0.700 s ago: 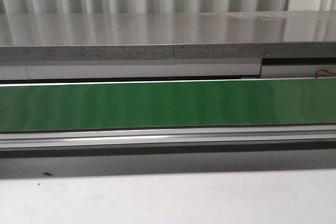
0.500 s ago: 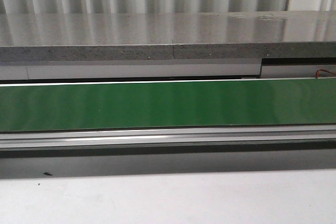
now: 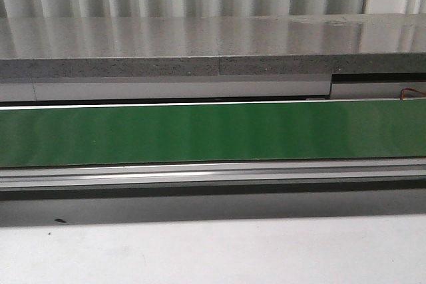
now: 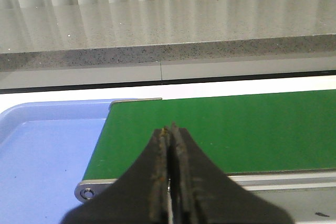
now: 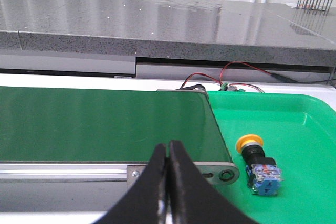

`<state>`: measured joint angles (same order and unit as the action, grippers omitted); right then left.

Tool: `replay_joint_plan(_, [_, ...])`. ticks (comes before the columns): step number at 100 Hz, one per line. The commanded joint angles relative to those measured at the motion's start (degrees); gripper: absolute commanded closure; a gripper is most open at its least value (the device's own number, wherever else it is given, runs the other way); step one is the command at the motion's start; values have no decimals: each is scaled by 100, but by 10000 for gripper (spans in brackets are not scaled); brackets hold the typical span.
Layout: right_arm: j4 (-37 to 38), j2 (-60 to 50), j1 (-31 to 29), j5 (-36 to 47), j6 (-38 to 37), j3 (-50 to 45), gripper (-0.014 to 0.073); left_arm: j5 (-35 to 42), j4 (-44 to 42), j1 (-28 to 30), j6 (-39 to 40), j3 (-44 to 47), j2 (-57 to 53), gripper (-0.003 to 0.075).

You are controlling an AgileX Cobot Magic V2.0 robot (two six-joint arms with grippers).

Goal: Move button from right to left
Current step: 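Lower the right gripper over the yellow push button in the green tray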

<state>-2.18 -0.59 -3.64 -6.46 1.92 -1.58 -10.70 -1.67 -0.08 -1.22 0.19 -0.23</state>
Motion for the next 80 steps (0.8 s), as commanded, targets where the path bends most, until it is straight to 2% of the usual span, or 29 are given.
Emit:
replay_joint_plan(1, [47,-113,8,393,54,133,662,443,15,-34,50,220,-186,741])
replay_joint_plan(11, [134,-91,8,111,54,295,662,443,15,-34,50,220,-186,741])
replay_joint_plan(24, [428,112,8,-654,54,902,662,443,15,-34,50,220,-186,741])
replay_joint_plan(33, [508,384,8,-837,54,1310,662,443,15,-34,50,220,-186,741])
replay_joint_plan(39, [524,698,8,-1017,54,1645,662,443,15,-34,50,220,-186,741])
replay_joint_plan(56, [592,1775,33,-2196,54,2474,662,443,15,-34,50,220,-186,741])
replay_joint_plan(67, [580,2416,56,-2403,54,2699,662,443,15,-34,50,220,-186,741])
replay_joint_plan(80, [153,3108,56,-2462,54,2896,658,443,15,-34,50,220,-186,741])
